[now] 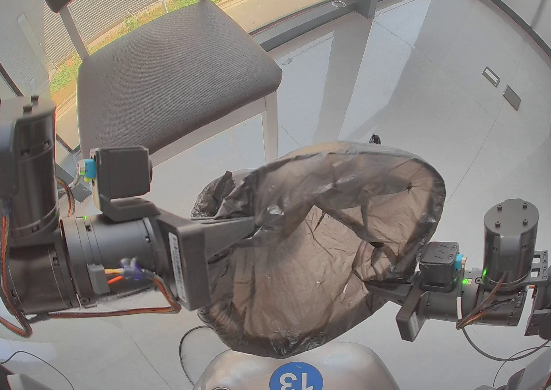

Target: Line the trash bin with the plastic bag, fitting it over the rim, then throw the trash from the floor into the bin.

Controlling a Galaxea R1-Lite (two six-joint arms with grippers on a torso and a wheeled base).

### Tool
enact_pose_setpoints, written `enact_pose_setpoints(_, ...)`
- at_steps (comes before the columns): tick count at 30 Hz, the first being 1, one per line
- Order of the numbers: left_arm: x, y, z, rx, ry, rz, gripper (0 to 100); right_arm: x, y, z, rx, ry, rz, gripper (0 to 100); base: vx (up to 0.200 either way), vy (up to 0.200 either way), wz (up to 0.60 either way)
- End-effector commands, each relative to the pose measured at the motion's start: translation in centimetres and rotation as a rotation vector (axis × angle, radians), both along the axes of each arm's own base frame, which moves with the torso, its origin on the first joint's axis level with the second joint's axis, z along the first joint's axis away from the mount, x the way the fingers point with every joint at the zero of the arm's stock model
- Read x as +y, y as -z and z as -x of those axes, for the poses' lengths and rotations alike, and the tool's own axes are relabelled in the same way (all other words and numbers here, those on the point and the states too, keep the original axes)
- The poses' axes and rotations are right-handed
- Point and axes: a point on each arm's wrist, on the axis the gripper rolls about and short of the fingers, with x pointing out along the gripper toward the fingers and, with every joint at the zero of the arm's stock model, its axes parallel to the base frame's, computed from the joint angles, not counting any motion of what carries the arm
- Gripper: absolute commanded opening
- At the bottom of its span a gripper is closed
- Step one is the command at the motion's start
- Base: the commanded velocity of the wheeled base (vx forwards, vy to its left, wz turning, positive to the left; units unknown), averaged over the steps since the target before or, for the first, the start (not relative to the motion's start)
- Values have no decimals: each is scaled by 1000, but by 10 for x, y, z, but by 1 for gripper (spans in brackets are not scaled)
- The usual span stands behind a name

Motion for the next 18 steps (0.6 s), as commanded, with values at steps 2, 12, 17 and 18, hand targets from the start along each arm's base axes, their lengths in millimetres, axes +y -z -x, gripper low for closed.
enact_pose_setpoints(2,21,8,13,22,-45,-40,0,41,8,-14,47,-72,5,0,0,0,0)
enact_pose_setpoints(12,36,25,19,58,-65,-78,0,95,31,-32,114,-112,15,0,0,0,0)
enact_pose_setpoints(17,28,37,10,113,-44,-114,0,100,48,-35,190,-80,22,0,0,0,0)
enact_pose_setpoints(18,27,40,5,128,-39,-117,0,100,51,-35,200,-75,23,0,0,0,0)
